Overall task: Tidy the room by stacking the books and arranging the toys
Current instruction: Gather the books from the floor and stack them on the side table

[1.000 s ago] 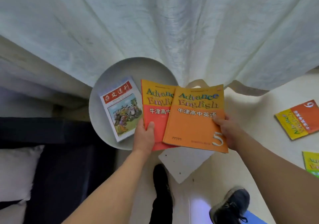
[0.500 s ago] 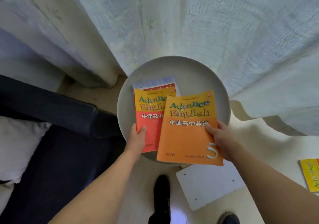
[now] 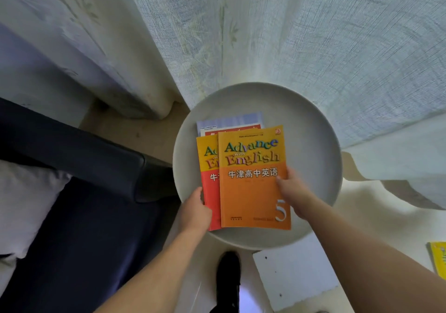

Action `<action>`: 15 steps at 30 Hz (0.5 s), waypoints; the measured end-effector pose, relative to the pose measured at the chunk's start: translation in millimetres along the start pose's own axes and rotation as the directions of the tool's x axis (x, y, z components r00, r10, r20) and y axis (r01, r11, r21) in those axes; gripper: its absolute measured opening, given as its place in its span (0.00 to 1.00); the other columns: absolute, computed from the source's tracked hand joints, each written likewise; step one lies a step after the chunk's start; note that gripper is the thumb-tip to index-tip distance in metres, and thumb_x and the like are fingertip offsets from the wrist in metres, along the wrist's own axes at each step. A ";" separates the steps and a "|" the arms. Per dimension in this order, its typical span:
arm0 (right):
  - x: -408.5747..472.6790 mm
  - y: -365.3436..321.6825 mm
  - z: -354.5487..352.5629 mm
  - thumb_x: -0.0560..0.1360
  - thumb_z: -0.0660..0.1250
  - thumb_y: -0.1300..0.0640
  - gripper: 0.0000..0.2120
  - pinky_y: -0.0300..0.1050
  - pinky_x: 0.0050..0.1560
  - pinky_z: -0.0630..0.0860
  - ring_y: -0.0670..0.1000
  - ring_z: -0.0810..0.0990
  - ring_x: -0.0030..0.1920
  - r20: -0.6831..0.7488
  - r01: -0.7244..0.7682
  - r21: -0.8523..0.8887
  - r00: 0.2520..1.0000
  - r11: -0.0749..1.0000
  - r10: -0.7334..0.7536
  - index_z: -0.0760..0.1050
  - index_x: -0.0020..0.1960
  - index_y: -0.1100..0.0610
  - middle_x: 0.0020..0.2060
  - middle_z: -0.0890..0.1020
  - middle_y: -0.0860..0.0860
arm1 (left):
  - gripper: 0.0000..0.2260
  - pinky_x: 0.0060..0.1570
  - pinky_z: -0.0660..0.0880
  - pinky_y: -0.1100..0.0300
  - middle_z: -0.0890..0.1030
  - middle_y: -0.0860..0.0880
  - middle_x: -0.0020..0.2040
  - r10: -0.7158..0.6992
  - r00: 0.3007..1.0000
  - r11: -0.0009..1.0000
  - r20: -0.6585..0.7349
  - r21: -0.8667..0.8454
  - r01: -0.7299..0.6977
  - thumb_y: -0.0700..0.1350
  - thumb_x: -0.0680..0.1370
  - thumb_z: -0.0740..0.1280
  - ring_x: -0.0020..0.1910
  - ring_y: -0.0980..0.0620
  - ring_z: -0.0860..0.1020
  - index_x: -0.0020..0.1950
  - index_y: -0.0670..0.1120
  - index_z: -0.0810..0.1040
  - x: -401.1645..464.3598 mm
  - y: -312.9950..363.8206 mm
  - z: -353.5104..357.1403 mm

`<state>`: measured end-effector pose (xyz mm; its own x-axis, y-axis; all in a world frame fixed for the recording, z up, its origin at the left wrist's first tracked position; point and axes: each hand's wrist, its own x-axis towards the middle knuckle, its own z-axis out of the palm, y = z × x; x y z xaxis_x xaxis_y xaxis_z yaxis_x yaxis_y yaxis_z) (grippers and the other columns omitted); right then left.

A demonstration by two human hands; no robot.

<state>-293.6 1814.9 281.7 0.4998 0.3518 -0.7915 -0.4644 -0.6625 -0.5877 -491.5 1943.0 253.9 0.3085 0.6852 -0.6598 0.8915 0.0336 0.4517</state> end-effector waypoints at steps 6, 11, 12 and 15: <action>25.0 2.2 30.3 0.79 0.55 0.59 0.25 0.59 0.71 0.65 0.60 0.65 0.68 -0.101 -0.069 -0.475 0.995 0.877 0.023 0.58 0.75 0.49 0.67 0.62 0.55 | 0.14 0.56 0.80 0.49 0.78 0.57 0.60 0.053 0.986 0.996 0.160 -0.074 -0.042 0.52 0.79 0.66 0.56 0.55 0.79 0.62 0.66 0.75 15.9 -12.6 1.9; 26.7 7.1 41.3 0.77 0.59 0.61 0.29 0.63 0.66 0.71 0.62 0.71 0.65 -0.109 -0.123 -0.423 0.990 0.898 0.084 0.56 0.76 0.52 0.68 0.64 0.56 | 0.39 0.60 0.77 0.50 0.66 0.52 0.66 0.070 0.966 0.998 0.249 -0.023 -0.066 0.48 0.74 0.72 0.61 0.51 0.73 0.78 0.62 0.54 15.3 -12.3 0.5; 26.3 8.3 41.1 0.75 0.60 0.62 0.27 0.63 0.63 0.73 0.62 0.73 0.62 -0.129 -0.124 -0.395 0.989 0.910 0.078 0.60 0.73 0.53 0.66 0.67 0.56 | 0.48 0.60 0.75 0.51 0.62 0.52 0.67 0.088 0.962 0.995 0.257 0.032 -0.099 0.50 0.72 0.74 0.63 0.50 0.71 0.80 0.62 0.44 12.7 -11.6 1.8; 20.7 13.1 42.5 0.73 0.61 0.64 0.24 0.62 0.55 0.78 0.60 0.76 0.57 -0.165 -0.118 -0.363 0.984 0.924 0.060 0.64 0.67 0.54 0.60 0.73 0.55 | 0.58 0.61 0.73 0.51 0.56 0.51 0.68 0.140 0.937 0.906 0.321 0.339 -0.252 0.56 0.70 0.75 0.64 0.48 0.67 0.77 0.60 0.27 -0.5 -9.5 7.1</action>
<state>-320.4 1841.6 250.5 0.5847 0.1970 -0.7870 -0.2229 -0.8937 -0.3894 -497.8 1937.1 245.6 0.5204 0.4133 -0.7472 0.8429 -0.3888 0.3720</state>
